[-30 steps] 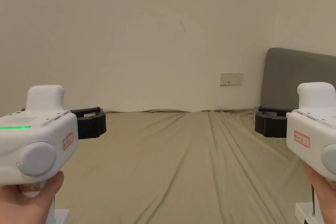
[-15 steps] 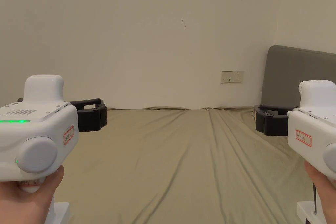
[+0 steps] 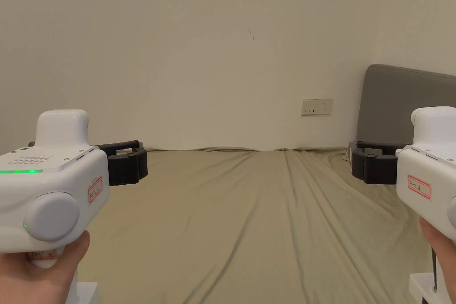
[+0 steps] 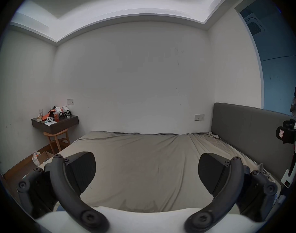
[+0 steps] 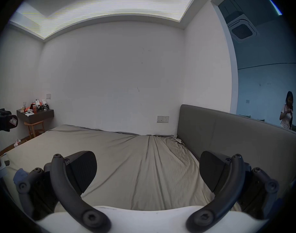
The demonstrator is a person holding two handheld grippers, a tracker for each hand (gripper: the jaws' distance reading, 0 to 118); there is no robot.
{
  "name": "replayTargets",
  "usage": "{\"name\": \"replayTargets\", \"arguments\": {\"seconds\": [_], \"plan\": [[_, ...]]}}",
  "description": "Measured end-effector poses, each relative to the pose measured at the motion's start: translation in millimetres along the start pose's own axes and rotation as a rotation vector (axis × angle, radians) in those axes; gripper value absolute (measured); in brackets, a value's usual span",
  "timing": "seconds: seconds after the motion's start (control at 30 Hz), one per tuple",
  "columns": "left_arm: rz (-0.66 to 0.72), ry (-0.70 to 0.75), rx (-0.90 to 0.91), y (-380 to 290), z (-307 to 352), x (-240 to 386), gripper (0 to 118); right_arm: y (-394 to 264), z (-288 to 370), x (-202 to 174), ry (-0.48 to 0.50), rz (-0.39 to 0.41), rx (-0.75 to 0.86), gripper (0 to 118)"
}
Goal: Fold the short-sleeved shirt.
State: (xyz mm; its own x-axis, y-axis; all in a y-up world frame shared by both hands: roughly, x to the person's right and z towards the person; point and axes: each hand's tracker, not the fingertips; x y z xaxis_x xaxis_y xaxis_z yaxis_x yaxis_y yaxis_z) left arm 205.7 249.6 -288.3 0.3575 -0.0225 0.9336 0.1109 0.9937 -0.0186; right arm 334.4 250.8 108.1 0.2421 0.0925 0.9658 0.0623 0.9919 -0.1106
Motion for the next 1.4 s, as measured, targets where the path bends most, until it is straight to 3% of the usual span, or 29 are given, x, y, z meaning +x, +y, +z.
{"name": "replayTargets", "arguments": {"seconds": [1.4], "plan": [[-0.005,0.034,-0.022,-4.0,4.2,-8.1,118,-2.7,3.8,-7.4,0.020,0.028,-0.013,118]]}}
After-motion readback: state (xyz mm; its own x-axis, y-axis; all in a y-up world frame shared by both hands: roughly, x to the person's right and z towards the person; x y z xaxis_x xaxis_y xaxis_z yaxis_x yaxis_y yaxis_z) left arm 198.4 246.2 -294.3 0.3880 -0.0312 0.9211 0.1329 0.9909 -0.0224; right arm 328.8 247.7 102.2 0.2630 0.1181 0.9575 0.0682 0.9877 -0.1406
